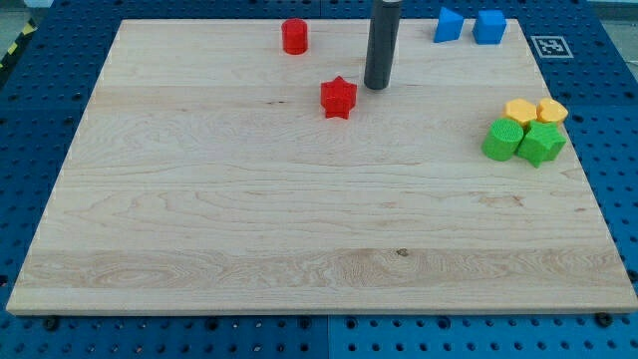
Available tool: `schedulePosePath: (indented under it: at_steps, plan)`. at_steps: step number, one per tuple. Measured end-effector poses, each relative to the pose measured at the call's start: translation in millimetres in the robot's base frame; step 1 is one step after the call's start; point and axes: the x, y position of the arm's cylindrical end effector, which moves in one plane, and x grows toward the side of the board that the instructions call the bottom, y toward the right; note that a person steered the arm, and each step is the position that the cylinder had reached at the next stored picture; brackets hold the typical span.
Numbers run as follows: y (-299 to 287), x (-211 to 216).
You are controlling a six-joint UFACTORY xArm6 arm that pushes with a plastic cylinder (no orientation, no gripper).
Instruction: Move the red star to the bottom center of the board
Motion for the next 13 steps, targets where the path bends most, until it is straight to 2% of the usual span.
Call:
schedulePosePath:
  at_steps: [1,3,5,6,7,8,10,11,12,13]
  plan:
    - [-43,19]
    - [-56,108]
    - [-81,68]
    - [-85,104]
    - [-34,158]
    - [-20,175]
    - [-75,115]
    - [-84,132]
    - [-60,178]
    - [-42,204]
